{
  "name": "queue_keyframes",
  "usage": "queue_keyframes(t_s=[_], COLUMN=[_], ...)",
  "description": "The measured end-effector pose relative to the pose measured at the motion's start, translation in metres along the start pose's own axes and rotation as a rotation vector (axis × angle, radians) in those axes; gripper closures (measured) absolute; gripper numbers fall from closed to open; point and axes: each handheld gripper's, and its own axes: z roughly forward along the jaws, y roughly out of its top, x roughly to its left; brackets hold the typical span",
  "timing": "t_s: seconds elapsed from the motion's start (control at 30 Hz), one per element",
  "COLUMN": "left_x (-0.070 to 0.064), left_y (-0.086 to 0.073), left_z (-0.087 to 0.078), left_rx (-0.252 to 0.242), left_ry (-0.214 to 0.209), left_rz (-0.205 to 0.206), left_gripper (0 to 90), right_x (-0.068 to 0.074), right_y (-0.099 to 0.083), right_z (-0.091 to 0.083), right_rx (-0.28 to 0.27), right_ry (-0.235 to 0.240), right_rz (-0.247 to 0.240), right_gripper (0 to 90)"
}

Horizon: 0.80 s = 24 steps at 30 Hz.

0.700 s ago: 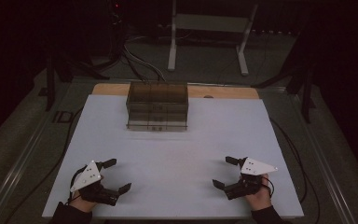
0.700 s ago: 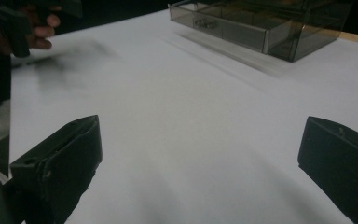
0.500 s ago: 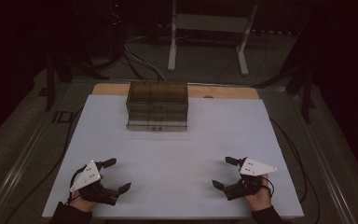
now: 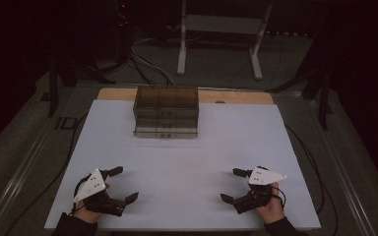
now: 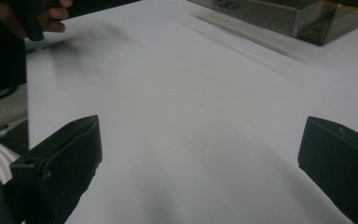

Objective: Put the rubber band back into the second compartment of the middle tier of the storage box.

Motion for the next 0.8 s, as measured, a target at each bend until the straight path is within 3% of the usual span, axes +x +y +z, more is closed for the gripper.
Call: queue_keyframes(t_s=[0.33,0.67,0.8], left_x=[0.000,0.000,0.000], left_y=[0.000,0.001,0.001], left_z=[-0.002,-0.001,-0.001], left_rx=[-0.008,-0.008,-0.009], left_ry=[0.003,-0.001,0.000], left_rz=[-0.003,-0.005,-0.003], left_gripper=[0.2,0.2,0.2], right_x=[0.010,0.003,-0.002], right_y=[0.012,0.023,0.027], right_z=[-0.006,-0.019,-0.024], right_rx=[-0.039,-0.101,-0.122], right_ry=[0.010,-0.036,-0.079], right_rz=[-0.033,-0.020,-0.010], right_gripper=[0.0,0.0,0.0])
